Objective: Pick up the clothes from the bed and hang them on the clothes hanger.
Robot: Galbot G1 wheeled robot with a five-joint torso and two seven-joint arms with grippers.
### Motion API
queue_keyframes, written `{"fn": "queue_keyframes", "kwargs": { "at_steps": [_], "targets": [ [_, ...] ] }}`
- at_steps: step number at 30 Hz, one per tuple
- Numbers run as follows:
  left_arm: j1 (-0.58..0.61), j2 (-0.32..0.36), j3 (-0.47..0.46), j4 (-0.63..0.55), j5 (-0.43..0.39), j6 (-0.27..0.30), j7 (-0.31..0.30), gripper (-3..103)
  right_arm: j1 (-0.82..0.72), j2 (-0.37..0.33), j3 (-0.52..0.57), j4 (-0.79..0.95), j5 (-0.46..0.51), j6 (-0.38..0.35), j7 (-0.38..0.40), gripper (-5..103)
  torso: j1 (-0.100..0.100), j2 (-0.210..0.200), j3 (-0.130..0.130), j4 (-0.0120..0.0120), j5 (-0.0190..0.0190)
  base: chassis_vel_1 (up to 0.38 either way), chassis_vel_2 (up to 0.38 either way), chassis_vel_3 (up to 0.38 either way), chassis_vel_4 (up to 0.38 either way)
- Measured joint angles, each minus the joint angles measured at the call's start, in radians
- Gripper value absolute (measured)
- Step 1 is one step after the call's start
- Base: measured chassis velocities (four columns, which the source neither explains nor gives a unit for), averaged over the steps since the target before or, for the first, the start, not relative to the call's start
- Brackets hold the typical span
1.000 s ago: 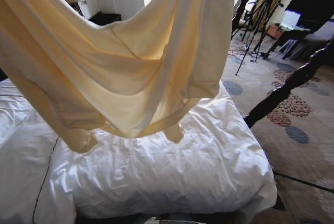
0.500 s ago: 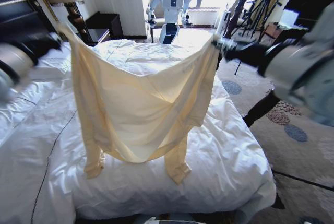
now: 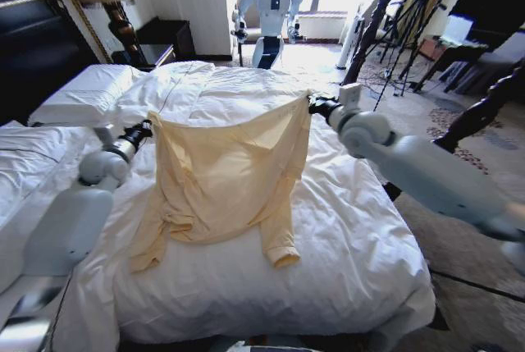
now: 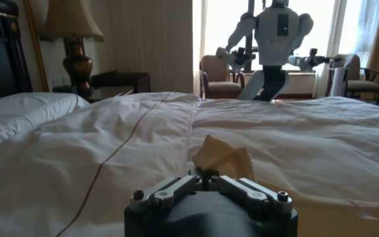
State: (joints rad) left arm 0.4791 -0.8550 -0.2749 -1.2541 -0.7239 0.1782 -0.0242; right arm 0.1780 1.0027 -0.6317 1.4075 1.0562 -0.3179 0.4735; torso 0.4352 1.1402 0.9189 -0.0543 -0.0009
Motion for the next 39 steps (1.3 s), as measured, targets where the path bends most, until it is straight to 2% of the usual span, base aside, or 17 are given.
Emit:
{"fn": "queue_keyframes", "kwargs": {
  "at_steps": [2,3,7,12,15,16,18,19,22,23,25,28,30,33,35,37,39],
  "targets": [
    [-0.064,-0.057,0.062,0.133,0.024,-0.041,0.001,0,-0.037,0.084,-0.005,-0.108,-0.043,0.007,-0.005,0,0.000,0.000,0.000,0.0007,-0.0002,0.000,0.000,0.000,0.000],
    [-0.064,-0.057,0.062,0.133,0.024,-0.041,0.001,0,-0.037,0.084,-0.005,-0.108,-0.043,0.007,-0.005,0,0.000,0.000,0.000,0.0007,-0.0002,0.000,0.000,0.000,0.000],
    [-0.181,-0.141,0.146,0.359,0.108,-0.051,-0.016,-1,-0.109,0.187,0.010,-0.284,-0.133,0.010,0.014,-3,-0.001,0.000,0.000,-0.0003,0.0009,0.000,0.000,0.000,0.000],
    [-0.202,-0.153,0.200,0.403,0.128,-0.003,-0.019,8,-0.138,0.243,0.073,-0.379,-0.115,-0.027,0.037,-1,0.000,0.000,0.000,-0.0007,0.0007,0.000,0.000,0.000,0.000],
    [-0.178,-0.134,0.210,0.372,0.120,0.063,-0.021,24,-0.140,0.288,0.198,-0.402,0.076,-0.133,0.114,7,-0.001,0.000,0.000,-0.0001,0.0000,0.000,0.000,0.000,0.000],
    [-0.178,-0.134,0.210,0.372,0.120,0.063,-0.021,24,-0.140,0.288,0.198,-0.402,0.076,-0.133,0.114,7,-0.001,0.000,0.000,-0.0001,0.0000,0.000,0.000,0.000,0.000],
    [-0.138,-0.089,0.185,0.303,0.103,0.115,-0.013,34,-0.128,0.293,0.296,-0.387,0.271,-0.195,0.183,14,-0.001,0.000,-0.001,0.0004,0.0003,0.000,0.000,0.000,0.000],
    [-0.138,-0.089,0.185,0.303,0.103,0.115,-0.013,34,-0.128,0.293,0.296,-0.387,0.271,-0.195,0.183,14,-0.001,0.000,-0.001,0.0004,0.0003,0.000,0.000,0.000,0.000],
    [-0.103,-0.016,0.147,0.228,0.060,0.158,0.037,51,-0.112,0.275,0.414,-0.383,0.487,-0.255,0.242,30,-0.001,0.001,-0.001,0.0005,0.0005,0.000,0.000,0.000,0.000],
    [-0.103,-0.016,0.147,0.228,0.060,0.158,0.037,51,-0.112,0.275,0.414,-0.383,0.487,-0.255,0.242,30,-0.001,0.001,-0.001,0.0005,0.0005,0.000,0.000,0.000,0.000],
    [-0.096,0.016,0.132,0.203,0.017,0.171,0.078,61,-0.112,0.262,0.476,-0.387,0.582,-0.271,0.282,35,-0.001,0.001,-0.001,0.0000,0.0005,0.000,0.000,0.000,0.000],
    [-0.094,0.043,0.113,0.179,-0.036,0.193,0.108,67,-0.119,0.239,0.507,-0.382,0.625,-0.281,0.309,46,-0.001,0.001,-0.001,-0.0001,0.0009,0.000,0.000,0.000,0.000],
    [-0.085,0.065,0.096,0.145,-0.091,0.210,0.111,78,-0.126,0.209,0.511,-0.360,0.652,-0.293,0.319,57,-0.001,0.000,-0.001,-0.0001,0.0007,0.000,0.000,0.000,0.000],
    [-0.065,0.074,0.065,0.098,-0.120,0.215,0.078,89,-0.133,0.180,0.505,-0.315,0.648,-0.308,0.335,68,-0.001,0.000,-0.001,-0.0002,0.0008,0.000,0.000,0.000,0.000],
    [-0.013,0.085,-0.001,0.010,-0.168,0.215,0.010,97,-0.142,0.126,0.461,-0.214,0.598,-0.305,0.336,73,0.000,0.000,0.000,-0.0002,0.0004,0.000,0.000,0.000,0.000],
    [0.003,0.088,-0.020,-0.014,-0.176,0.214,-0.005,97,-0.144,0.115,0.451,-0.196,0.586,-0.301,0.333,79,0.000,0.000,-0.001,-0.0002,0.0004,0.000,0.000,0.000,0.000],
    [0.102,0.112,-0.123,-0.164,-0.199,0.171,-0.084,100,-0.165,-0.025,0.346,0.003,0.362,-0.246,0.261,90,-0.001,0.000,-0.001,0.0008,-0.0001,0.000,0.000,0.000,0.000]
  ]
}}
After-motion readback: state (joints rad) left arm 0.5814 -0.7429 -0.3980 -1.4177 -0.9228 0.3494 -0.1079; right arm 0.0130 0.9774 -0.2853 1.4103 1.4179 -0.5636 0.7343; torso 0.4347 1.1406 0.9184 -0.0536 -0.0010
